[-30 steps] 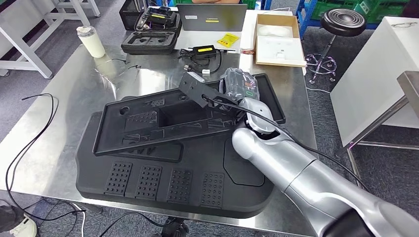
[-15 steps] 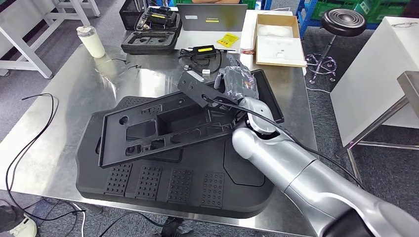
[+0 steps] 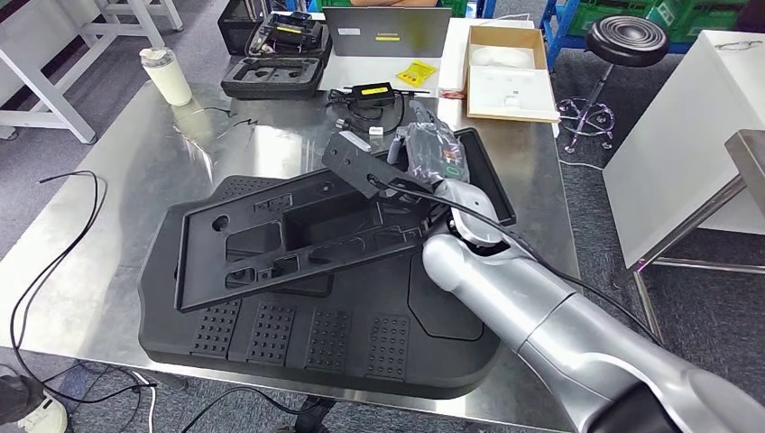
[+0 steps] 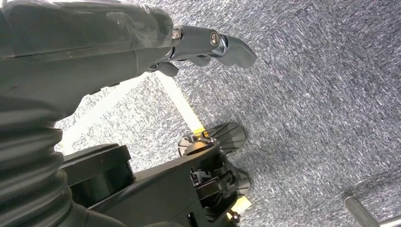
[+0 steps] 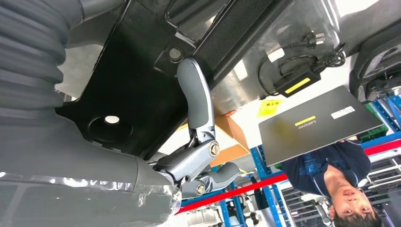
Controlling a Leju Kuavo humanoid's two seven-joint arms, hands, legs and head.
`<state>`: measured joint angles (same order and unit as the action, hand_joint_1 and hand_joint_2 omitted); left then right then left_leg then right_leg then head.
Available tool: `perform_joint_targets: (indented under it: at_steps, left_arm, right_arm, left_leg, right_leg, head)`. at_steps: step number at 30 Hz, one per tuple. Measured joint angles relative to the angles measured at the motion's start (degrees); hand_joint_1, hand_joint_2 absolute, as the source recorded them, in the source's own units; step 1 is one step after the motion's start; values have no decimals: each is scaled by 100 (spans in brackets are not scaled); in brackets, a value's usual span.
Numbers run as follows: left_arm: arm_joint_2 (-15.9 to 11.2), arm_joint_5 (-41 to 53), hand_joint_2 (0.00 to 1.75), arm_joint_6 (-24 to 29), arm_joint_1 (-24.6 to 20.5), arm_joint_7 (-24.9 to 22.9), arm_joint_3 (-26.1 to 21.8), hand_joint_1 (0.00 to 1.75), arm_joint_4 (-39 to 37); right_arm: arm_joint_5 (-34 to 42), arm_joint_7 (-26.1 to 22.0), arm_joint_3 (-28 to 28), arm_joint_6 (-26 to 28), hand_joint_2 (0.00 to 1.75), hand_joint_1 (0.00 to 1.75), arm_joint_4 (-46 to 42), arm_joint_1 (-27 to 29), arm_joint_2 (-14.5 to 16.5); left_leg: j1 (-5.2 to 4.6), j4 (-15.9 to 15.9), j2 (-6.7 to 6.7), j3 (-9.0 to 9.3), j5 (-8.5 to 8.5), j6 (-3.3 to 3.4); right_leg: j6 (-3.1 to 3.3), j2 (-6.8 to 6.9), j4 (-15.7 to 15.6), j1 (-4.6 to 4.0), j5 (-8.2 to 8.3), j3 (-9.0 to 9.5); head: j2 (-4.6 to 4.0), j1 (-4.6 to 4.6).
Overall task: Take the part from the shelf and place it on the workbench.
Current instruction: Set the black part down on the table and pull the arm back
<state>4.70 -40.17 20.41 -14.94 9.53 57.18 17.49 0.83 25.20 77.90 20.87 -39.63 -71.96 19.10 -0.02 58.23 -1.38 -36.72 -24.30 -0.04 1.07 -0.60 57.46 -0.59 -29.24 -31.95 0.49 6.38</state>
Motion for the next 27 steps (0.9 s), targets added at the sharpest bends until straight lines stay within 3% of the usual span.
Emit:
perform_joint_targets:
  at_steps: [15,22,27]
  left_arm:
    - [0,5,175,-4,0,13,0,0,0]
    - [0,154,175,-90,4,109,0,0,0]
    - [0,195,175,-90,5,144,-1,0,0]
  right_arm:
    - [9,-51,0,15,175,0,0,3,1]
    - [-79,-1036,0,318,175,0,-3,-17,19]
    - [-137,-1102,0,239,175,0,-34,-85,58]
  left_leg:
    - [0,0,0,0,0,0]
    - [0,0,0,0,0,0]
    - [1,0,0,1,0,0]
  right_leg:
    - [0,0,0,0,0,0]
    - [0,0,0,0,0,1]
    - [0,0,0,-1,0,2]
  head:
    - [0,0]
    - [-1,1]
    - [0,0]
